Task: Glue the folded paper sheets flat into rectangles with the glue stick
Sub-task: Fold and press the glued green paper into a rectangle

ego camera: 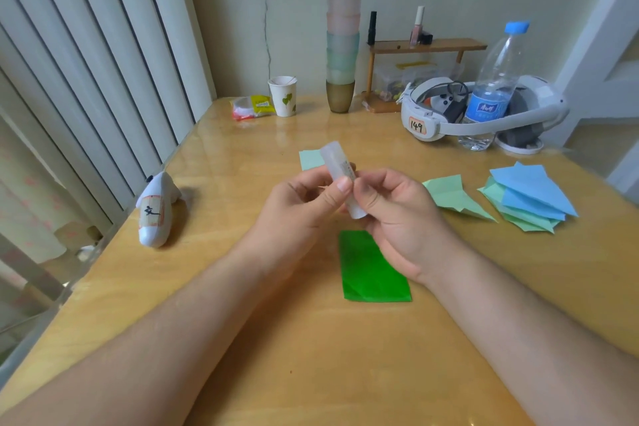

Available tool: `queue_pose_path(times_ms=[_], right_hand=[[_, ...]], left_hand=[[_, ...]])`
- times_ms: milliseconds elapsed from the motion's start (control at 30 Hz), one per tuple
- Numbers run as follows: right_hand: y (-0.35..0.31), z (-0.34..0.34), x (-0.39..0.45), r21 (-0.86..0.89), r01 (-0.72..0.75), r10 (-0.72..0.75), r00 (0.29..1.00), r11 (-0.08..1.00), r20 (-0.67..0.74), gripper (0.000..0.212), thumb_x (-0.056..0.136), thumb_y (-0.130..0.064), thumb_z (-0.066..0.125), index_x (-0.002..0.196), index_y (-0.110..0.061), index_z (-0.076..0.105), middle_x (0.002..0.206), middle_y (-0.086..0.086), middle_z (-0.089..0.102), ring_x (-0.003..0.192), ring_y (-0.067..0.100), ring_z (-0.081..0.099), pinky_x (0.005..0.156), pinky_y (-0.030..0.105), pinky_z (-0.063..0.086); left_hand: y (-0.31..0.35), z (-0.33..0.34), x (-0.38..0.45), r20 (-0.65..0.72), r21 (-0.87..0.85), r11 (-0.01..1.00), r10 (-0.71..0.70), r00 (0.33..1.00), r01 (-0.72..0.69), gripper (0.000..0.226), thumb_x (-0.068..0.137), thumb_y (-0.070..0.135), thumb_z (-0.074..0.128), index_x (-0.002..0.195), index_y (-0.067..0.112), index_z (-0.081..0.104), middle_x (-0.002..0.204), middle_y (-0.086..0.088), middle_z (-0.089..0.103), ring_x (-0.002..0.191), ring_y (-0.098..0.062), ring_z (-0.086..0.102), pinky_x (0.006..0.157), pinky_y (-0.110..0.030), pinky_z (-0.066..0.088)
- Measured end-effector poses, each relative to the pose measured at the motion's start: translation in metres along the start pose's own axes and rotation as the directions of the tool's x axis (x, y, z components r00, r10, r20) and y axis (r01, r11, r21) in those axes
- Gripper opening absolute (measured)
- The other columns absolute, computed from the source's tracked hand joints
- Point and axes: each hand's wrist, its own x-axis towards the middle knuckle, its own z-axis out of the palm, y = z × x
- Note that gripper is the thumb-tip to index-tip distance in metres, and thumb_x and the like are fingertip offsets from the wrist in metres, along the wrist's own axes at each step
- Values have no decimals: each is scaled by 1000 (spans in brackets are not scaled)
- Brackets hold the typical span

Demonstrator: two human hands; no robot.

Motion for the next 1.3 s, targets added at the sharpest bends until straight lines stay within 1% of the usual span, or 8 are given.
queue_pose_path(times_ms=[67,133,233,500,700,933,1067,1300], right_hand=[[-1,-2,0,-233,54,-63,998,971,-31,21,76,-35,83,89,-19,79,92,11,76,83,22,71,87,40,58],[-4,-11,2,-620,177,-234,972,765,-10,12,86,-29,85,93,-23,78,90,3,76,82,22,70,82,32,57],[-6,-23,4,-857,277,-392,915,434,97,17,84,-16,83,92,-30,78,84,-8,63,75,15,60,73,17,48],[3,-32,6,-910,271,-347,925,315,156,24,83,-12,79,92,-33,76,82,-11,58,72,15,55,72,24,49],[4,-32,5,-920,248,-327,934,303,144,20,84,-13,78,93,-31,77,82,-11,57,73,14,54,69,13,42],[3,-32,3,-921,269,-325,930,281,173,20,85,-13,77,94,-31,77,83,-13,55,73,13,53,68,17,44],[3,-33,4,-924,262,-309,935,279,172,20,86,-14,76,95,-31,77,83,-12,55,75,12,54,69,17,45],[6,-34,5,-929,251,-294,941,272,169,21,86,-14,76,95,-33,77,83,-13,56,71,11,54,70,25,49]], left_hand=[[0,-6,3,-51,77,996,47,998,-43,29,94,41,73,109,17,78,115,-16,74,108,-35,69,100,-46,53],[0,-19,5,-94,195,978,94,991,-74,31,93,46,71,109,20,76,108,-16,74,100,-36,68,93,-55,52],[4,-41,7,-161,437,895,174,972,-87,18,96,42,73,107,29,76,92,5,75,78,-7,61,73,-29,49],[-7,-63,10,-336,602,793,140,931,98,10,94,45,74,98,35,74,69,25,66,63,1,56,62,-25,45],[-12,-71,12,-432,635,728,60,900,256,19,92,51,73,103,35,71,81,18,71,76,2,66,74,-27,55],[-11,-68,10,-424,642,702,-10,906,308,16,91,40,77,82,38,64,69,39,63,63,15,62,50,-10,41],[-12,-69,11,-437,652,683,-15,899,328,17,87,41,81,82,38,65,69,17,69,68,17,60,55,-14,39],[-12,-70,9,-441,641,684,-42,896,348,16,85,43,82,90,32,71,71,26,70,68,9,63,59,-20,43]])
